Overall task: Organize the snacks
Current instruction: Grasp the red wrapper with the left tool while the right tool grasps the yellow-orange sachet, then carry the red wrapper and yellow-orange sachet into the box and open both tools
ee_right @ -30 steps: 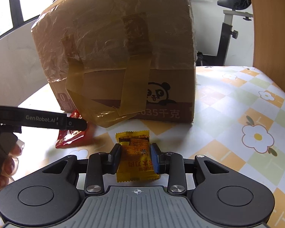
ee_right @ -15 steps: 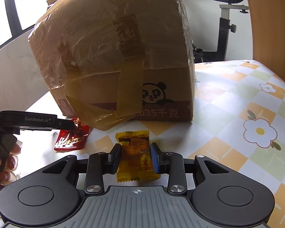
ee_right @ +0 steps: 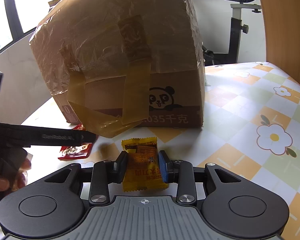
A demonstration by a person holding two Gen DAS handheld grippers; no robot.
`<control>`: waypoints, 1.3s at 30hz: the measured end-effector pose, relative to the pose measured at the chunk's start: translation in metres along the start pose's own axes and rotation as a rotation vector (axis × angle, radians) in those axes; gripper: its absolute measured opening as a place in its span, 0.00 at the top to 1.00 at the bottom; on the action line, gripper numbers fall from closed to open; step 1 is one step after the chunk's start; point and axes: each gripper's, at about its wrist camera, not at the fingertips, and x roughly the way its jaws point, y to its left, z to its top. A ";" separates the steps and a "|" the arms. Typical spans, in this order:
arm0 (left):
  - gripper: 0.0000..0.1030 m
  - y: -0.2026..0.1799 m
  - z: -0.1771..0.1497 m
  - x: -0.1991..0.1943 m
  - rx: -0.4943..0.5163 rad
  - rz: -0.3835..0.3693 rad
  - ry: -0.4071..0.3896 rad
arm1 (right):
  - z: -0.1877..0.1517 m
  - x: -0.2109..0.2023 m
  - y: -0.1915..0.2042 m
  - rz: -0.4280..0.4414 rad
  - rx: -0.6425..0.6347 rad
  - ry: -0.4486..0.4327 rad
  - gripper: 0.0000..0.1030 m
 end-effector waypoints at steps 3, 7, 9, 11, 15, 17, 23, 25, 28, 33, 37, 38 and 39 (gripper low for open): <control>0.26 -0.006 -0.002 0.001 0.016 0.006 -0.029 | 0.000 0.000 0.000 0.002 0.003 0.000 0.70; 0.24 -0.001 -0.002 0.002 -0.017 -0.016 -0.021 | 0.001 0.000 -0.001 0.006 0.008 0.000 0.70; 0.25 0.003 -0.003 0.003 -0.029 -0.031 -0.019 | 0.001 0.001 -0.001 0.005 0.008 0.000 0.70; 0.33 0.008 -0.006 -0.003 -0.027 -0.042 -0.029 | 0.001 0.001 -0.001 0.006 0.008 0.000 0.70; 0.40 0.010 -0.014 -0.013 0.016 -0.057 -0.045 | 0.000 0.001 -0.001 0.005 0.008 0.000 0.70; 0.40 0.008 -0.017 -0.016 0.010 -0.075 -0.046 | 0.001 0.001 -0.001 0.006 0.008 0.001 0.70; 0.41 0.017 -0.034 -0.034 -0.019 -0.083 -0.060 | 0.000 0.001 -0.001 0.006 0.007 0.001 0.70; 0.41 0.022 -0.037 -0.038 -0.049 -0.081 -0.071 | 0.001 0.001 -0.001 0.007 0.009 0.001 0.70; 0.41 0.026 -0.045 -0.046 -0.067 -0.073 -0.096 | 0.001 0.001 -0.001 0.012 0.015 0.001 0.70; 0.41 0.033 -0.053 -0.066 -0.081 -0.074 -0.139 | 0.001 0.001 -0.003 0.014 0.018 0.001 0.70; 0.41 0.040 -0.055 -0.076 -0.100 -0.071 -0.164 | 0.001 0.001 -0.002 0.010 0.012 0.002 0.70; 0.41 0.041 -0.055 -0.079 -0.105 -0.071 -0.171 | 0.001 0.001 -0.001 0.008 0.008 0.003 0.70; 0.41 0.046 -0.051 -0.084 -0.109 -0.074 -0.176 | 0.001 0.000 0.000 0.006 0.004 0.004 0.70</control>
